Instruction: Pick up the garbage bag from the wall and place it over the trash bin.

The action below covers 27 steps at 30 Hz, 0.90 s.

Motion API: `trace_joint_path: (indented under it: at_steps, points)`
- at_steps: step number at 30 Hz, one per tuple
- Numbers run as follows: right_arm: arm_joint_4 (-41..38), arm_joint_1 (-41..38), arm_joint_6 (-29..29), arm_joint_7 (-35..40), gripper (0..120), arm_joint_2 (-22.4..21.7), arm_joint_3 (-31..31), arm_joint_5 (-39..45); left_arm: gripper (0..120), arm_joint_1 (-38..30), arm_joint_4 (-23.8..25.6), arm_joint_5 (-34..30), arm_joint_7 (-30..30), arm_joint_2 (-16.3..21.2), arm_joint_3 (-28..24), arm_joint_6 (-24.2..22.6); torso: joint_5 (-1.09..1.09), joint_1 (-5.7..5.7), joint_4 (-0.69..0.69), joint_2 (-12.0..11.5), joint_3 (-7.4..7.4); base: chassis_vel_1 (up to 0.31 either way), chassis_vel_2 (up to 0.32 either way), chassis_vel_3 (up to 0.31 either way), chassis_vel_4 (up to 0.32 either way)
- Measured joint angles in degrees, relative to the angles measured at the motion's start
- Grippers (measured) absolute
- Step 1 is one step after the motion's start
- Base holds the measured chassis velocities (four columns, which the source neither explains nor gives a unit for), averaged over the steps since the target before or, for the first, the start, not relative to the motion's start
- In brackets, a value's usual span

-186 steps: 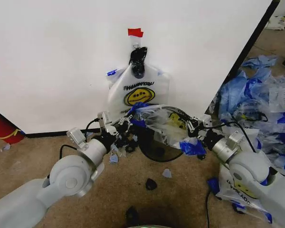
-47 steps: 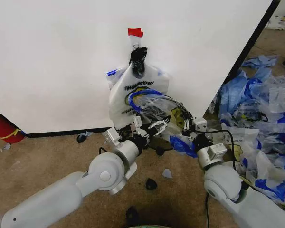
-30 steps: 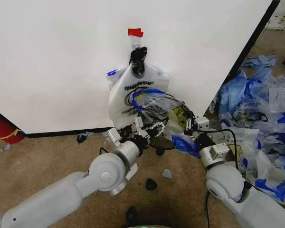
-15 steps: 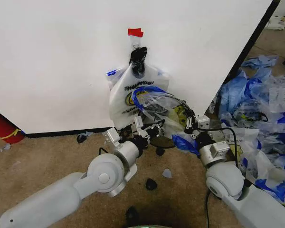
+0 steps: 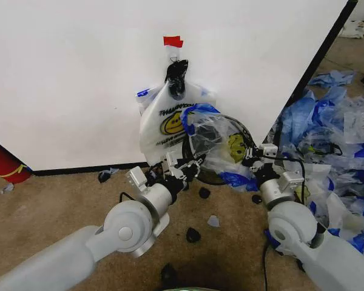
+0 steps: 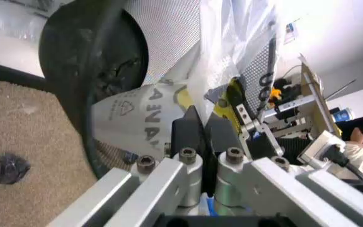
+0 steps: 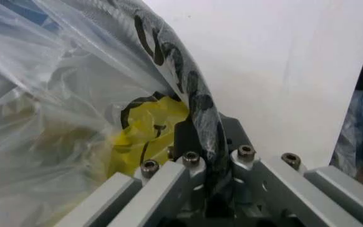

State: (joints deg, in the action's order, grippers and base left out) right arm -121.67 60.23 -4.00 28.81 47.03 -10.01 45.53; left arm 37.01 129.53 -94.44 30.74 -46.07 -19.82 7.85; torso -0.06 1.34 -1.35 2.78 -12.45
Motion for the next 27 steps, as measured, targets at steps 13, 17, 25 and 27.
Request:
trace_joint_path:
  at_steps: [13, 17, 25, 27]
  points:
    - [-1.8, -0.7, -0.8, 0.0, 0, -3.5, -2.3, 11.8, 0, 3.2, 0.9, 1.2, -1.0, 2.1, 4.8, 0.0, 0.0, 0.0, -0.01, 0.0, 0.0, 0.0, 0.0, 0.0, 0.0]
    - [-0.9, -1.4, -0.7, -0.2, 0, -4.3, -3.0, 12.6, 0, 5.5, 2.5, 1.1, -1.5, 3.5, 8.2, -0.2, 0.0, 0.0, 0.0, 0.0, 0.0, 0.0, 0.0, 0.0, 0.0]
    - [-0.6, -1.8, -1.2, -0.4, 0, -4.7, -5.3, 17.0, 0, 8.7, 3.1, 1.6, -2.5, 3.8, 10.6, -0.5, 0.0, 0.0, 0.0, 0.0, 0.0, 0.0, 0.0, 0.0, 0.0]
    - [-0.8, -1.8, -1.4, -0.5, 0, -5.0, -5.9, 18.1, 0, 8.9, 2.9, 1.8, -2.6, 3.6, 10.7, -0.5, 0.0, 0.0, -0.01, 0.0, 0.0, 0.0, 0.0, 0.0, 0.0]
